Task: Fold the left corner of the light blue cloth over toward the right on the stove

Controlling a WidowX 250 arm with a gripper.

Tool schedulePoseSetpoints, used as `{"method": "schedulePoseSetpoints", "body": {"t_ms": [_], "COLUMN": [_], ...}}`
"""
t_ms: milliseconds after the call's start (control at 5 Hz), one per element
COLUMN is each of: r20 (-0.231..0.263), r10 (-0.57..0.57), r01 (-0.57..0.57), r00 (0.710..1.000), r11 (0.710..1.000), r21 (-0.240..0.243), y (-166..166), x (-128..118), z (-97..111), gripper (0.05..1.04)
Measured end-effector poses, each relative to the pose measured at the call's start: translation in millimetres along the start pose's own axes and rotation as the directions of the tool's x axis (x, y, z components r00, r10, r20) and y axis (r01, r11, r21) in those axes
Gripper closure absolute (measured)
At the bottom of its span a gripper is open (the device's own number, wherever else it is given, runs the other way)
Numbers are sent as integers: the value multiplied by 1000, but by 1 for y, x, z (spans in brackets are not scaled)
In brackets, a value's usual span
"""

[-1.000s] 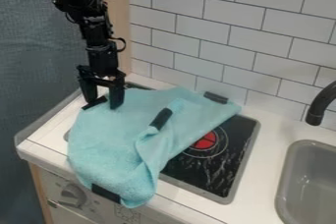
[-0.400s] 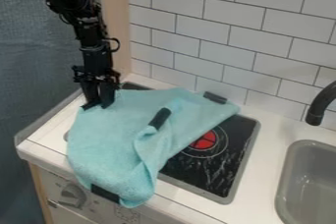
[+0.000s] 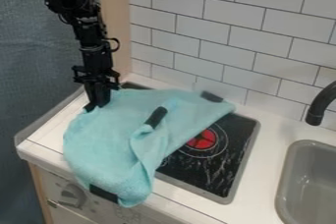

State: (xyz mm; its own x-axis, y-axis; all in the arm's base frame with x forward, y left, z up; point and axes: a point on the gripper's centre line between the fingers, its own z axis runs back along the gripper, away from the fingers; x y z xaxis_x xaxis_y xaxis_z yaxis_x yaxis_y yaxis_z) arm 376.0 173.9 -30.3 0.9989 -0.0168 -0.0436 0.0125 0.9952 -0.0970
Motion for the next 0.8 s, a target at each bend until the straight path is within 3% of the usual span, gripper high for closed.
{"method": "schedulePoseSetpoints", "body": {"t_ms": [400, 600, 800], "r20": [5, 32, 60], "r10": [-30, -50, -69], "r01": [31, 50, 71], "r00": [1000, 998, 996], "r11": [999, 999, 997], "r21": [-14, -2, -33], "y": [-6, -19, -31], "x": [-2, -5, -5], "z": [3, 15, 29], "gripper": [1026, 1027, 1028]}}
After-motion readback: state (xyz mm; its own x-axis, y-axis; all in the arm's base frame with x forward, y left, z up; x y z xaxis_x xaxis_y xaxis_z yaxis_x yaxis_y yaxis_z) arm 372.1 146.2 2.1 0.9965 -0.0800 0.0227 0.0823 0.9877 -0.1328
